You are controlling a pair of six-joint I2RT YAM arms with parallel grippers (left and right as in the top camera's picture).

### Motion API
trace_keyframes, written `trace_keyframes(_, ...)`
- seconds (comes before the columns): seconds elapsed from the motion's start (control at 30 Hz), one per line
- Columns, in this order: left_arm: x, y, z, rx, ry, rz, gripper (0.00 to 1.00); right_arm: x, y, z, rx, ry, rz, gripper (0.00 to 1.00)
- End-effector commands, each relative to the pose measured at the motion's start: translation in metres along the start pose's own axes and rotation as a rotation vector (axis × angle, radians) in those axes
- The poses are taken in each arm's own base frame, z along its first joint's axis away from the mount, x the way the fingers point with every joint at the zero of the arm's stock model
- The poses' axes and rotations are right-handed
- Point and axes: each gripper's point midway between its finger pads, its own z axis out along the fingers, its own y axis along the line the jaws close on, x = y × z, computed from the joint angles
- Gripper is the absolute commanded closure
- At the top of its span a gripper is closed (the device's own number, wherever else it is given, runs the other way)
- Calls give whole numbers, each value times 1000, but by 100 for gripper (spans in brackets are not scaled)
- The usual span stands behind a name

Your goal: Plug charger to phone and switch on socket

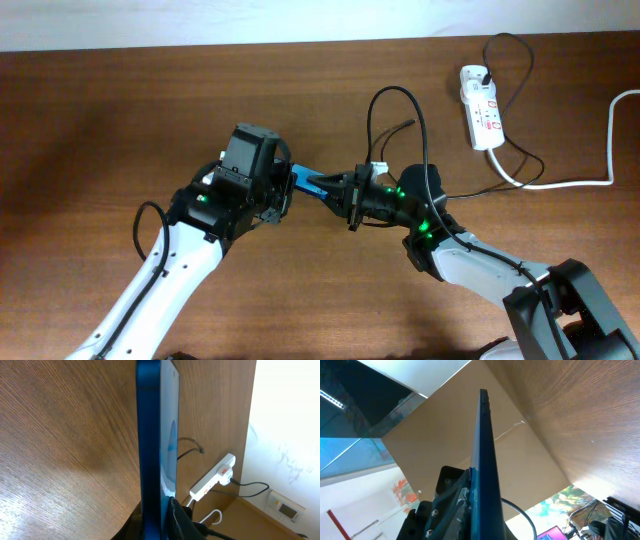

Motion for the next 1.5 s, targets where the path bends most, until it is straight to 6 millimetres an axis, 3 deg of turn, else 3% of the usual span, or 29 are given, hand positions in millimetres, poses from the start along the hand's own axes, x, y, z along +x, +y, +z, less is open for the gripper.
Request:
trace_keyframes(0.0, 3, -3, 0, 0, 8, 4, 100, 13, 1, 2, 5, 53, -31, 88)
trace_keyframes(0.33, 4, -3, 0, -2, 11, 7, 100, 13, 1, 2, 5, 53, -31, 78)
trace_keyframes(0.47, 4, -1, 0, -11, 9, 32, 100, 13, 1, 2, 5, 53, -31, 67)
trace_keyframes(0.73, 3, 0, 0, -15, 6, 64, 100, 13, 1, 2, 5, 53, -31, 66)
trace_keyframes(1.0, 0, 0, 0, -14, -4, 133, 100, 13, 1, 2, 5, 53, -31, 59)
trace_keyframes(1.1, -2, 0, 0, -15, -15, 159, 100, 13, 1, 2, 5, 53, -31, 53)
trace_keyframes(1.23, -12, -2, 0, -9, -58, 151, 100, 13, 1, 2, 6, 53, -31, 15)
trace_keyframes(1.3, -20, -3, -1, -8, -74, 138, 100, 13, 1, 2, 5, 52, -30, 2)
trace_keyframes(1.47, -40, -4, -3, -8, -101, 179, 100, 8, -7, 2, 35, 35, 1, 2)
